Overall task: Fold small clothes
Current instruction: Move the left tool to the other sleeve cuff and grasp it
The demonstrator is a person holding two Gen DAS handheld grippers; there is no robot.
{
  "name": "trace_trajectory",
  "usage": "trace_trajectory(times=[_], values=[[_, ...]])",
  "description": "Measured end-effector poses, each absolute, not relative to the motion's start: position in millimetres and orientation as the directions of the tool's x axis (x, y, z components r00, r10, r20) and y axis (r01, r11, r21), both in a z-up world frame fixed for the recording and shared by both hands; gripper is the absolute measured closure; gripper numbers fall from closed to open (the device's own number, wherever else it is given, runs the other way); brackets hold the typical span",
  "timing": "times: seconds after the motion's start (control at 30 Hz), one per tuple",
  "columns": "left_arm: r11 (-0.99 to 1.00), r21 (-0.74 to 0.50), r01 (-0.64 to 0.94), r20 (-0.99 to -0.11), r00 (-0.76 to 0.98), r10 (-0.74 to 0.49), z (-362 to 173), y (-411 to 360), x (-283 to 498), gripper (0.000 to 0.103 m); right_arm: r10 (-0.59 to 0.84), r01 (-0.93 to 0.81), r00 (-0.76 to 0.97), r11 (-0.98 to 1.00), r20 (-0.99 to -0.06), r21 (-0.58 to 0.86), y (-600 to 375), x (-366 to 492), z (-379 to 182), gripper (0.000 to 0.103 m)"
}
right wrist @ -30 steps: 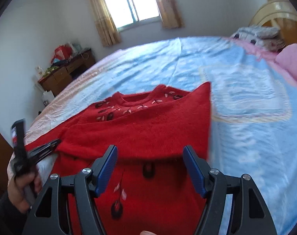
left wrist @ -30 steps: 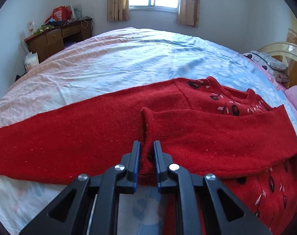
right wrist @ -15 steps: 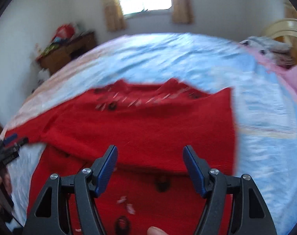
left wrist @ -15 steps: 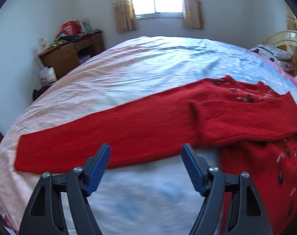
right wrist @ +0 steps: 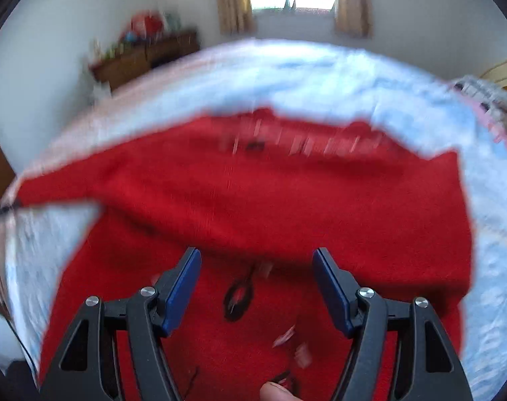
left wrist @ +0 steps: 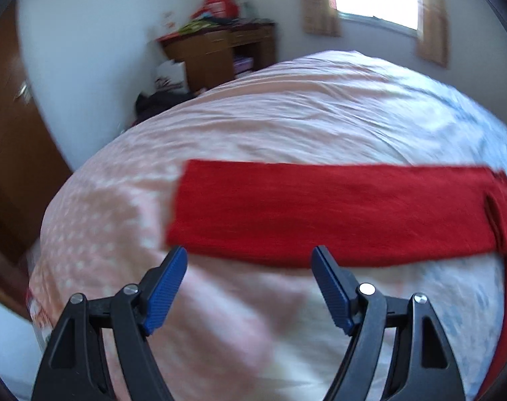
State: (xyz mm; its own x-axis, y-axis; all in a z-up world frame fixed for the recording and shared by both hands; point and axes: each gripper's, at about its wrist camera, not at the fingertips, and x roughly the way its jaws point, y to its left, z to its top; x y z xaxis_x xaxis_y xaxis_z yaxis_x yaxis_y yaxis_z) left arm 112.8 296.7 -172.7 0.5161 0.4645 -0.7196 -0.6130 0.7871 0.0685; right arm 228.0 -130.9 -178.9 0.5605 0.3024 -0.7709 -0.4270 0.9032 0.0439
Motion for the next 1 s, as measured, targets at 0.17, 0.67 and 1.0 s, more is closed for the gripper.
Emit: trace_trajectory(times=[0.17, 0.67, 1.0], values=[[0.75, 0.026, -0.661, -0.705, 0.52, 0.483, -172.6, 320.2, 96.0, 0.024, 0.25, -0.424, 0.649, 0.903, -0.719, -0.069, -122.4, 206.4, -184.0, 0.029], [0.71, -0.056, -0.702, -0.707, 0.53, 0.468, -186.6, 356.0, 105.3, 0.044, 0.298, -0.42, 0.638, 0.908, -0.71, 0.004, -129.7, 211.2, -185.8, 0.026], [0.798, -0.014, -0.602, -0.714, 0.564, 0.414, -183.1, 334.0, 122.7, 0.088, 0.3, -0.419, 0.641, 0.908, -0.706, 0.005, -131.4, 211.0, -185.8, 0.026]])
